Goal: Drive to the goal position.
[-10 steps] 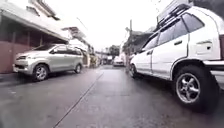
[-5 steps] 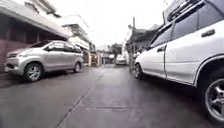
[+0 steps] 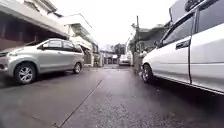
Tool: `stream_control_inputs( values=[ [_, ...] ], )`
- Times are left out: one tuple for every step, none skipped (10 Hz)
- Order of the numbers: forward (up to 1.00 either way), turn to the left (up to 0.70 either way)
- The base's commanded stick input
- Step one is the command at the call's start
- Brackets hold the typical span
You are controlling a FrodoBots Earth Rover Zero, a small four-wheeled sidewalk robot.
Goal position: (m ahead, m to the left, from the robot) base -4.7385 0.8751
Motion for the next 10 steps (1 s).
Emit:
stream_control_inputs(
  values=[
    [1.0, 0.0],
    [1.0, 0.0],
    [1.0, 0.0],
    [1.0, 0.0],
    [1.0, 0.0],
    [1.0, 0.0],
    [1.0, 0.0],
    [1.0, 0.0],
    [1.0, 0.0],
    [1.0, 0.0]
  ],
)
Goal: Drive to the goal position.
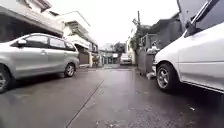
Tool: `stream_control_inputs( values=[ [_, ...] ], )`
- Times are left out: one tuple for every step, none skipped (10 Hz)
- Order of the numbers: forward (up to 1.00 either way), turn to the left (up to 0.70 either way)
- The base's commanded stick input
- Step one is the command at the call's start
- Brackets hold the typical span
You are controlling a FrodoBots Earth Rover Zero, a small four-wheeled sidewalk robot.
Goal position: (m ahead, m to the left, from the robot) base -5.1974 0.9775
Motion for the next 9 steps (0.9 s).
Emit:
stream_control_inputs(
  values=[
    [1.0, 0.0],
    [1.0, 0.0],
    [1.0, 0.0],
    [1.0, 0.0],
    [1.0, 0.0],
    [1.0, 0.0],
    [1.0, 0.0],
    [1.0, -0.08],
    [1.0, -0.1]
  ],
)
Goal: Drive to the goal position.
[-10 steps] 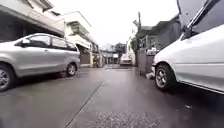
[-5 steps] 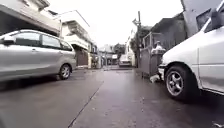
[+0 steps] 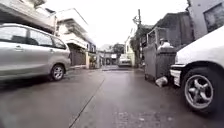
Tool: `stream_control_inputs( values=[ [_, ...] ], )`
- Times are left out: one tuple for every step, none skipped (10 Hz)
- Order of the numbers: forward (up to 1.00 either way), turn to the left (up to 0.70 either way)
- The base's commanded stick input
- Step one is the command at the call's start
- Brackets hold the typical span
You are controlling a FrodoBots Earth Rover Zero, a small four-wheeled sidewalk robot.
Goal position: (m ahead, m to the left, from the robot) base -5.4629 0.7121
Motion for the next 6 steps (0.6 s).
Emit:
stream_control_inputs(
  values=[
    [1.0, 0.0],
    [1.0, 0.0],
    [1.0, 0.0],
    [1.0, 0.0],
    [1.0, 0.0],
    [1.0, 0.0]
  ],
)
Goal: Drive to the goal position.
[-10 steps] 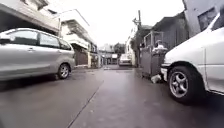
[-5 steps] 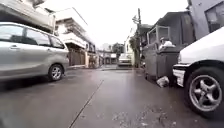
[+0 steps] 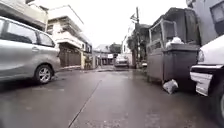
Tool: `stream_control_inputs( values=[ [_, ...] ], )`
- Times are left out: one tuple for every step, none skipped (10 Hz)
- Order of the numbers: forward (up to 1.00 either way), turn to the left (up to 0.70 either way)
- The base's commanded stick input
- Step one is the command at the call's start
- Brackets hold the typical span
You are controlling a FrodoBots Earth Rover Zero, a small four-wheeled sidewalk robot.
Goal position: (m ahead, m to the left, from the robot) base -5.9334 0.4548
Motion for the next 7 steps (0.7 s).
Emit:
stream_control_inputs(
  values=[
    [1.0, -0.06],
    [1.0, -0.21],
    [1.0, 0.0],
    [1.0, 0.0],
    [1.0, 0.0],
    [1.0, 0.0],
    [1.0, 0.0]
  ],
)
